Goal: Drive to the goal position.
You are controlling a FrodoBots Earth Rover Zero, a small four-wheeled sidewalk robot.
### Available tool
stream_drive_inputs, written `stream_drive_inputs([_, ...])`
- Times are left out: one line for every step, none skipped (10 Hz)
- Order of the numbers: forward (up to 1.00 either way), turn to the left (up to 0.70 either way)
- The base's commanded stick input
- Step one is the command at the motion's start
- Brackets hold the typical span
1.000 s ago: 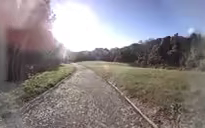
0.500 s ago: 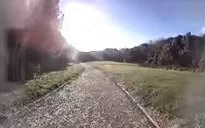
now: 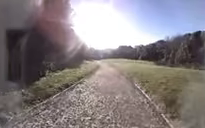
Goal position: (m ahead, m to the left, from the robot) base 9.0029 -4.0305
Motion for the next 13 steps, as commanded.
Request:
stream_drive_inputs([0.50,0.00])
stream_drive_inputs([0.50,0.00])
stream_drive_inputs([0.50,0.00])
stream_drive_inputs([0.50,0.00])
stream_drive_inputs([0.50,0.00])
stream_drive_inputs([0.50,0.00])
stream_drive_inputs([0.50,0.00])
stream_drive_inputs([0.50,0.00])
stream_drive_inputs([0.50,0.00])
stream_drive_inputs([0.50,0.00])
stream_drive_inputs([0.50,0.00])
stream_drive_inputs([0.50,0.00])
stream_drive_inputs([0.50,0.00])
